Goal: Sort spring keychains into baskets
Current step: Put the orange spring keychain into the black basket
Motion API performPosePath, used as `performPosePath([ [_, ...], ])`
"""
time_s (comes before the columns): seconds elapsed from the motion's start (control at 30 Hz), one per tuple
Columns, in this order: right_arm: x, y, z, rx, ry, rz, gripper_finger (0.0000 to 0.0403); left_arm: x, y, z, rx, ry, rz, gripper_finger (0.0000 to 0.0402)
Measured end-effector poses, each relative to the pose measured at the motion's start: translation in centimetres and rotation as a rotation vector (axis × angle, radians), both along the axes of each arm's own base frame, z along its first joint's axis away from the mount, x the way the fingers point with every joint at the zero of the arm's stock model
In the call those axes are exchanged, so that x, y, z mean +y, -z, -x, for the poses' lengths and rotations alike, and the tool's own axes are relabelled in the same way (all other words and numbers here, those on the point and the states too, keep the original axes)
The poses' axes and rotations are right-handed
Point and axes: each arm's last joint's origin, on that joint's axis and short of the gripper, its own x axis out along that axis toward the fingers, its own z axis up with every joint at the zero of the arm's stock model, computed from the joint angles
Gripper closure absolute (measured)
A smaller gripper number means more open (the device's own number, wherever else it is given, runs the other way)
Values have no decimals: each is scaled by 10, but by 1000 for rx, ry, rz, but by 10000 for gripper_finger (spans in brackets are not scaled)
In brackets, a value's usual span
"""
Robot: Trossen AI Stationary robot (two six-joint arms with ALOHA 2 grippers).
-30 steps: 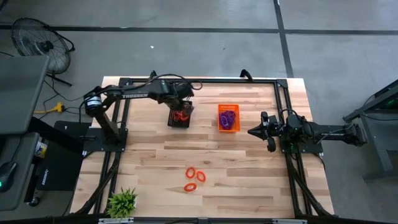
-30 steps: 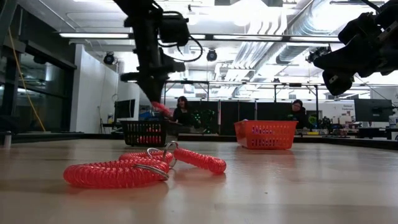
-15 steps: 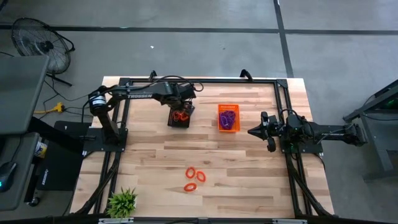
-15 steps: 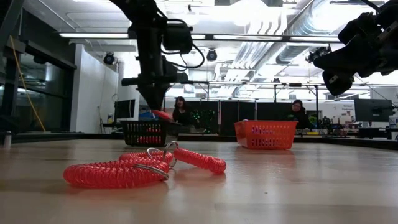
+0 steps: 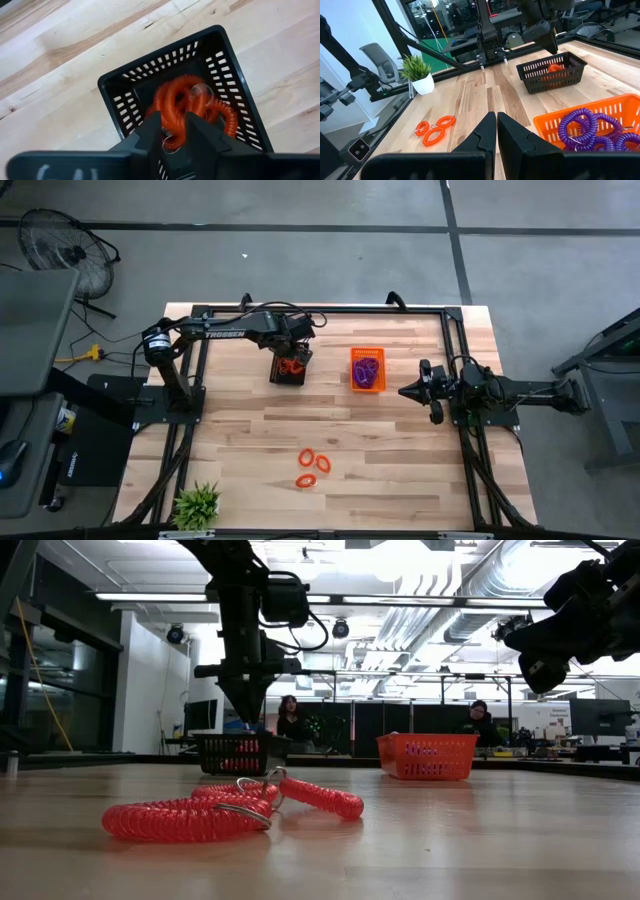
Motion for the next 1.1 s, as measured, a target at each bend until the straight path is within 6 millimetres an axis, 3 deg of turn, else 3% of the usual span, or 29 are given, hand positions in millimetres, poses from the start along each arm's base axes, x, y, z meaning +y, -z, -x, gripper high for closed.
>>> performPosePath([
  [0.33, 0, 0, 0, 0, 0, 0, 392, -4, 0, -2, -23, 102, 92, 296],
  [0.5, 0, 0, 0, 0, 1, 0, 392, -24, 1, -6, -12, 183, 162, 296],
  [0.67, 0, 0, 0, 0, 0, 0, 392, -60, 3, -9, 37, 242, 220, 296],
  [1.1, 0, 0, 0, 0, 0, 0, 392, -192, 1, -14, -104, -15, 324, 296],
])
